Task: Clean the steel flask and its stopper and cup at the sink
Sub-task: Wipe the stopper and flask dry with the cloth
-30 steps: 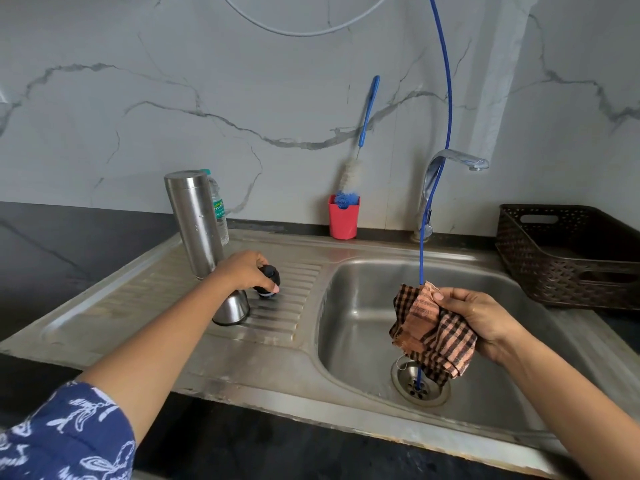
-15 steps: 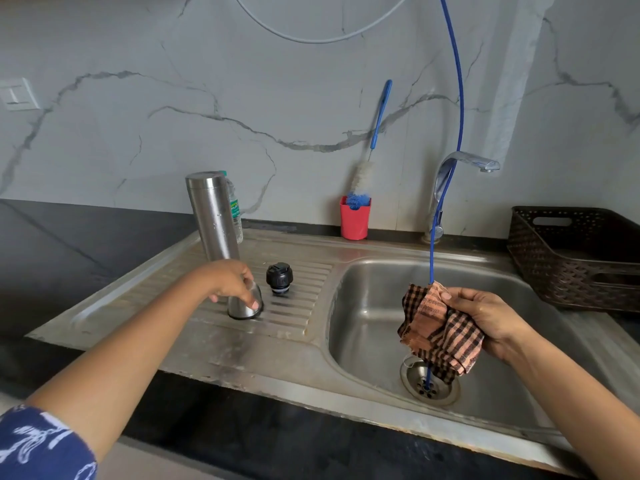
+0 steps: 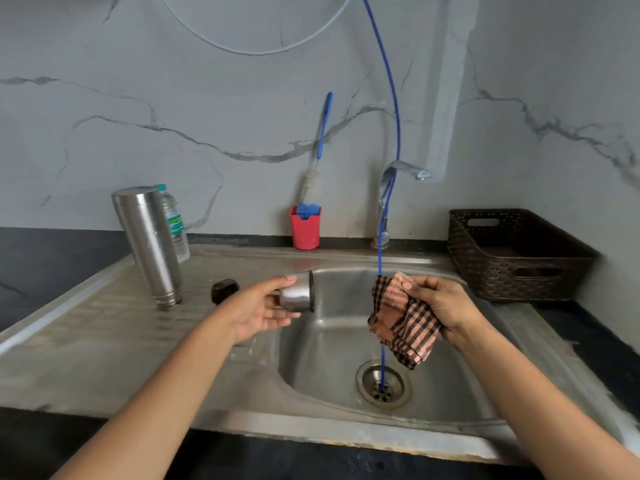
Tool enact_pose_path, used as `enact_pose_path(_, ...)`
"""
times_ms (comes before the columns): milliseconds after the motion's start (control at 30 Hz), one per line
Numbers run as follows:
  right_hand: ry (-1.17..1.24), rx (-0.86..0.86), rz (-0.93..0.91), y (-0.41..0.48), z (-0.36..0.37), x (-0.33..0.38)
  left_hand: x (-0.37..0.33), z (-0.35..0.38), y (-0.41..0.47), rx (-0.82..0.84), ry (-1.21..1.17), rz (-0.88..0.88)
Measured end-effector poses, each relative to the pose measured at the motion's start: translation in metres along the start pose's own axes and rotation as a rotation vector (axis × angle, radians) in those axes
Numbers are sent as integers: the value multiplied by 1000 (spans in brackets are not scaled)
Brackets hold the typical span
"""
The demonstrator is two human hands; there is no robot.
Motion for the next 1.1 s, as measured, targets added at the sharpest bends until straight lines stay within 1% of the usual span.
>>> enact_pose_path(33, -53, -47, -80, 0, -4, 5, 4, 16, 6, 36, -65, -5)
enact_pose_path(167, -428, -270, -484, -24, -1, 35, 15, 62, 20, 179, -192, 12)
enact_pose_path(200, -464, -267, -558, -31, 4, 38, 16, 71, 24, 215, -227, 25)
enact_pose_path(300, -557, -182, -719, -46, 26, 37, 19, 87, 32, 296, -268, 56)
enact_pose_path(367, -696, -186, -842, -47, 34, 33, 21, 92, 38, 318, -304, 71)
enact_pose_path(400, -727, -179, -874, -46, 34, 33, 21, 94, 40, 329, -322, 77)
enact_pose_path(533, -743, -78, -857, -44, 34, 35, 26, 95, 47, 364, -368, 102)
enact_pose_path(633, -863, 100, -835, -41, 41, 35, 26, 93, 47, 361, -395, 123)
enact_pose_path(733, -1113, 314, -759, -34, 46, 26, 27, 87, 47, 339, -426, 140)
enact_pose_path(800, -1371, 386, -720, -29, 47, 15, 28, 85, 46, 345, -421, 135)
enact_pose_path(867, -1578, 386, -793, -28, 49, 7, 29, 85, 46, 350, -381, 133)
enact_pose_path(933, -1738, 336, -960, -27, 51, 1, 30, 83, 48, 354, -345, 151)
enact_pose_path(967, -1777, 285, -1031, -26, 51, -2, 29, 83, 47, 356, -341, 161)
enact_pose_path(1000, -1777, 227, -1089, -25, 52, -3, 29, 83, 47, 353, -343, 171)
enact_pose_path(1033, -1737, 193, -1095, -25, 53, -3, 29, 83, 47, 347, -340, 182)
enact_pose_path(1100, -1580, 219, -992, -27, 56, -5, 30, 85, 46, 334, -324, 213)
Point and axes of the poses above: each hand's wrist, its own y-axis towards the middle knuckle, its own z-axis out of the palm, x = y × z, the point moved 5 cm from there along y, towards the middle knuckle, and after that the axes turned 6 degrees about z, right-handed, at the moved point
